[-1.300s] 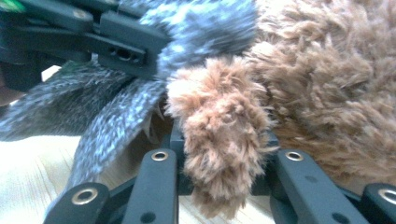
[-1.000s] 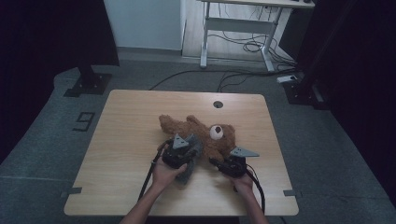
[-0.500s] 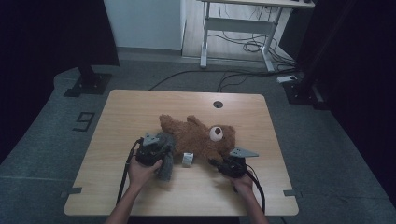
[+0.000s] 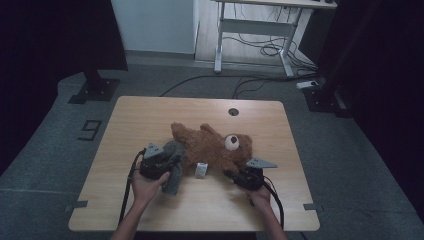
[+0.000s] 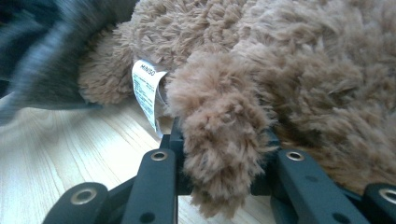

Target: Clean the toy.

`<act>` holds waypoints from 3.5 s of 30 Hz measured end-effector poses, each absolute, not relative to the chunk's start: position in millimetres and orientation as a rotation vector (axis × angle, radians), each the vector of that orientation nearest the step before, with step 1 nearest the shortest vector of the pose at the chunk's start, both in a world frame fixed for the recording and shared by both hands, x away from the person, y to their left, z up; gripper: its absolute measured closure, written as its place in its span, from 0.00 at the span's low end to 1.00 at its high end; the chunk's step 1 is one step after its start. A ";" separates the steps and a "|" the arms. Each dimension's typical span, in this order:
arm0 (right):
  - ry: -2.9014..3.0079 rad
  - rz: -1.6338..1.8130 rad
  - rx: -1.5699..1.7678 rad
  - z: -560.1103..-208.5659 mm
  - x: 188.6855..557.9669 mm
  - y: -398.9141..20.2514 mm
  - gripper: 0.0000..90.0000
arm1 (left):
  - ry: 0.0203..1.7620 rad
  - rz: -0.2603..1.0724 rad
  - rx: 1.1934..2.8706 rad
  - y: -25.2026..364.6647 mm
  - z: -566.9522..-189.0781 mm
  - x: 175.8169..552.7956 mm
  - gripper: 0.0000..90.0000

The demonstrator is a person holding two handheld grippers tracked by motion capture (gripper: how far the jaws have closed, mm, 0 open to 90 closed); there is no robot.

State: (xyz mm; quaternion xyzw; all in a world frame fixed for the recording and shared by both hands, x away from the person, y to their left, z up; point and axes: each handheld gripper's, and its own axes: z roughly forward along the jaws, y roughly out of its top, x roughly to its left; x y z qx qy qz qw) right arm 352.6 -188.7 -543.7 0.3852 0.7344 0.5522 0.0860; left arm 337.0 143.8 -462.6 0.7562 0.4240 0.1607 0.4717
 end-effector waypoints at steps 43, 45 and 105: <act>2.205 1.677 1.153 -545.8 355.2 -192.2 0.77 | 1.135 0.346 1.792 168.8 -475.5 342.3 0.81; 2.205 1.671 1.149 -544.6 354.8 -191.4 0.77 | 1.089 0.349 1.808 153.9 -466.7 344.2 0.81; 2.089 1.568 1.309 -539.4 365.1 -243.0 0.75 | 0.966 0.260 1.963 75.0 -449.2 378.8 0.81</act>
